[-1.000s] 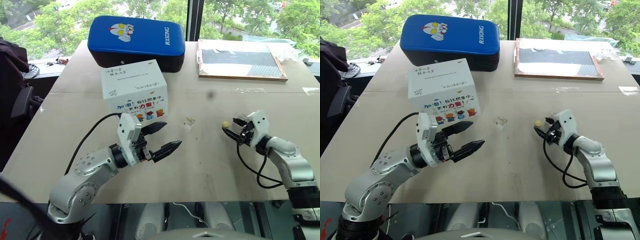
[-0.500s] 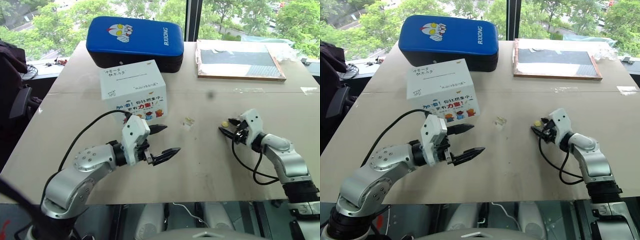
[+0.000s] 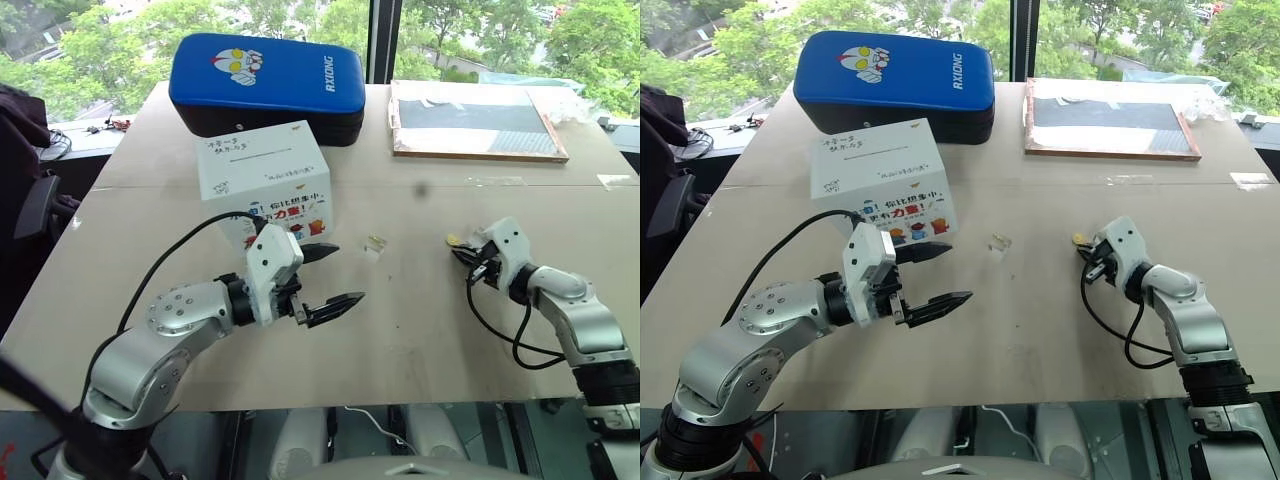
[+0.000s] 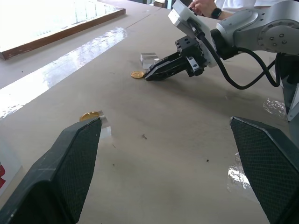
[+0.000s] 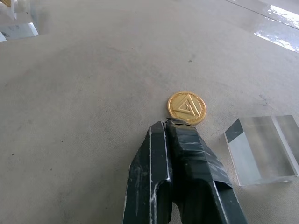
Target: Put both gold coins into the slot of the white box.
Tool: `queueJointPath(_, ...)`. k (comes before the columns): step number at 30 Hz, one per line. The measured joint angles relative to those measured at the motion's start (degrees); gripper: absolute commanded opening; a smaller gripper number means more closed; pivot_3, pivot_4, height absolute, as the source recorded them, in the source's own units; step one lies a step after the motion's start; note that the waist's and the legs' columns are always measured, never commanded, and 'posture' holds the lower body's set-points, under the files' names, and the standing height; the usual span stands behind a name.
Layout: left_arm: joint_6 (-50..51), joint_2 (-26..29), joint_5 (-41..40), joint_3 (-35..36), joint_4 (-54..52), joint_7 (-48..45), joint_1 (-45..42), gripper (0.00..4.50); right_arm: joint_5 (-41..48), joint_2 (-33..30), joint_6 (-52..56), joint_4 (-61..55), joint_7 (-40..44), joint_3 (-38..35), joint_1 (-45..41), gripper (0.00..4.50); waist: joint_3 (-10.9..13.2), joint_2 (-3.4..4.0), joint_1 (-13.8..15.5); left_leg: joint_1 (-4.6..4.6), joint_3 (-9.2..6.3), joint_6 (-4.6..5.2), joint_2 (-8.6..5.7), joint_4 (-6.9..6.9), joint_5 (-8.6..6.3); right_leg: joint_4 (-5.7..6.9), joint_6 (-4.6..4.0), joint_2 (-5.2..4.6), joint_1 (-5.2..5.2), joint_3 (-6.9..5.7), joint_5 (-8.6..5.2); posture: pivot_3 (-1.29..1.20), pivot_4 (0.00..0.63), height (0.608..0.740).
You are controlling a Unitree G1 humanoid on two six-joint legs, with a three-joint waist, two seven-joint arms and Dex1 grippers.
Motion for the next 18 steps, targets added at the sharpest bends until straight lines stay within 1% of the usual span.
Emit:
queueJointPath(2, 0.0, -0.1, 0.0, 0.0, 0.0, 0.0, 0.0, 4.50, 0.0, 0.5, -0.4, 0.1, -0.2, -0.4, 0.0, 0.06, 0.0, 0.00, 0.0, 0.00, 0.00, 0.00, 0.00, 0.00, 0.00, 0.00, 0.00, 0.00, 0.00, 0.01, 0.00, 0.00, 0.150, 0.740)
queueJointPath(4, 0.0, -0.3, 0.0, 0.0, 0.0, 0.0, 0.0, 4.50, 0.3, 1.0, -0.4, 0.2, -0.4, -0.7, -0.1, 0.58, 0.0, 0.01, -0.1, 0.00, 0.01, 0.00, 0.00, 0.00, 0.00, 0.00, 0.00, 0.00, -0.01, 0.03, 0.00, 0.00, 0.150, 0.740)
queueJointPath(5, 0.0, -0.3, 0.0, 0.0, 0.0, 0.0, 0.0, 4.50, 0.3, 1.0, -0.3, 0.2, -0.3, -0.5, -0.1, 0.76, 0.0, 0.01, -0.2, 0.00, 0.01, 0.00, 0.00, 0.00, 0.00, 0.00, 0.00, 0.00, -0.01, 0.03, 0.00, 0.00, 0.150, 0.740)
queueJointPath(6, 0.0, -0.3, 0.0, 0.0, 0.0, 0.0, 0.1, 4.50, 0.2, 1.0, -0.3, 0.2, -0.3, -0.4, -0.2, 1.24, 0.0, 0.01, -0.2, 0.00, 0.02, 0.00, 0.00, 0.00, 0.00, 0.00, 0.00, 0.00, -0.01, 0.03, 0.00, 0.00, 0.150, 0.740)
queueJointPath(7, 0.0, -0.3, 0.0, 0.0, 0.0, 0.0, 0.3, 4.50, -0.1, 1.1, -0.3, 0.2, -0.5, -0.2, -0.4, 1.55, 0.0, 0.01, -0.2, 0.00, 0.02, 0.00, 0.00, 0.00, 0.00, 0.00, 0.00, 0.00, -0.01, 0.04, 0.00, 0.00, 0.150, 0.740)
queueJointPath(9, 0.0, -0.3, 0.5, 0.0, 0.0, 0.0, 0.8, 4.50, -1.0, 1.2, -0.2, 0.8, -1.3, -0.4, -1.2, 2.57, 0.0, 0.01, -0.2, 0.02, 0.05, 0.00, 0.00, 0.01, 0.00, 0.01, 0.00, 0.00, -0.01, 0.05, 0.00, 0.00, 0.150, 0.740)
queueJointPath(18, 0.0, -0.8, 0.6, 0.0, 0.0, 0.2, 1.0, 4.50, -1.9, 0.5, 6.6, 1.2, -0.4, 0.9, -6.0, 2.57, 0.0, 0.02, -0.4, 0.07, 0.08, 0.00, 0.02, 0.01, 0.00, 0.07, -0.01, 0.03, -0.02, 0.11, 0.01, 0.00, 0.150, 0.740)
